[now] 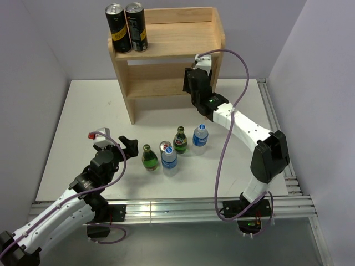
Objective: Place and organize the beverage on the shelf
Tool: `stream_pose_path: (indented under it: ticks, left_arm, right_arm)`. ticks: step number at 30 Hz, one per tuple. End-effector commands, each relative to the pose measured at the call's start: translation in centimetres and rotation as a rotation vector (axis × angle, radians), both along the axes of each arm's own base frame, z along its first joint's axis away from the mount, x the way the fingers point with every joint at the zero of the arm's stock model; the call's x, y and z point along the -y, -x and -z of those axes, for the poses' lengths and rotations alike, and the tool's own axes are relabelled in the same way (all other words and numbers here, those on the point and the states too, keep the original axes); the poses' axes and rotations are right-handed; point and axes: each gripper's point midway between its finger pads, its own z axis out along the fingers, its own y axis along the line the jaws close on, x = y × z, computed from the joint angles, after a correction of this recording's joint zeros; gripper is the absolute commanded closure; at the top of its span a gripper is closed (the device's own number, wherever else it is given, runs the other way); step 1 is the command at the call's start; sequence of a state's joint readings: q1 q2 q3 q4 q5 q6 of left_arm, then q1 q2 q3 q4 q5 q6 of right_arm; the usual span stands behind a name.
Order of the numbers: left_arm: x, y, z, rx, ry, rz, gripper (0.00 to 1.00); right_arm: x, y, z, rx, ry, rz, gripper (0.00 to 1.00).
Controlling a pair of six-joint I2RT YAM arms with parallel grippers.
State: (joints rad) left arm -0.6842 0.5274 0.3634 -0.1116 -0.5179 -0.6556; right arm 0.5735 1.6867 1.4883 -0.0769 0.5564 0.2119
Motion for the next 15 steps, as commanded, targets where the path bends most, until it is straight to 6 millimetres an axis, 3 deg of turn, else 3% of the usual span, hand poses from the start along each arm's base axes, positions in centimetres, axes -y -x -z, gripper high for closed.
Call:
stream_pose_path:
  ticks: [1,8,15]
  left_arm:
    - [0.5,-0.2,-0.7,0.03,0.01,0.021,0.01]
    - [0.6,-0.2,-0.7,0.031,0.011,0.024,0.01]
    - [0.5,-0.1,-0.8,0.032,0.012,0.023,0.01]
  right_arm:
    - [0.7,-1.7,-4.3,0.136,-0.052,0.047,1.0]
    - [1.4,-2.9,-3.0,0.142,-0.023,0.118,1.0]
    - [2.3,-2.0,-1.0,0.137,-0.057,0.169,1.0]
